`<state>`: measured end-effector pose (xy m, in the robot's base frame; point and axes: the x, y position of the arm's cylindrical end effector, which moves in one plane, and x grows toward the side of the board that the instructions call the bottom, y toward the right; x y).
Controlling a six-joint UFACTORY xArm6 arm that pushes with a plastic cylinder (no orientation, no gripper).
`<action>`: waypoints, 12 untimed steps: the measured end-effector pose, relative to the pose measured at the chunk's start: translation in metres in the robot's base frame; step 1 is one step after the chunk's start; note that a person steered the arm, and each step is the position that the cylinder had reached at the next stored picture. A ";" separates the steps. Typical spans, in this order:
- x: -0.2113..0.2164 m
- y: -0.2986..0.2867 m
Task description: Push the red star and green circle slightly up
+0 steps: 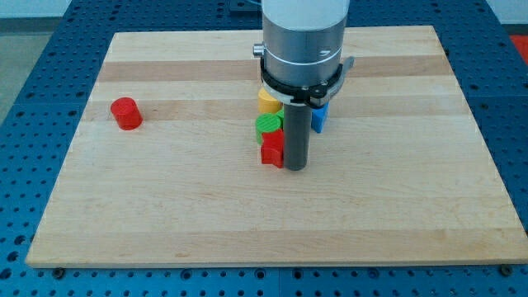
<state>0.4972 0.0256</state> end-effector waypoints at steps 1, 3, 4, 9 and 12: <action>0.043 0.000; 0.035 -0.045; 0.030 -0.045; -0.008 -0.010; -0.022 -0.001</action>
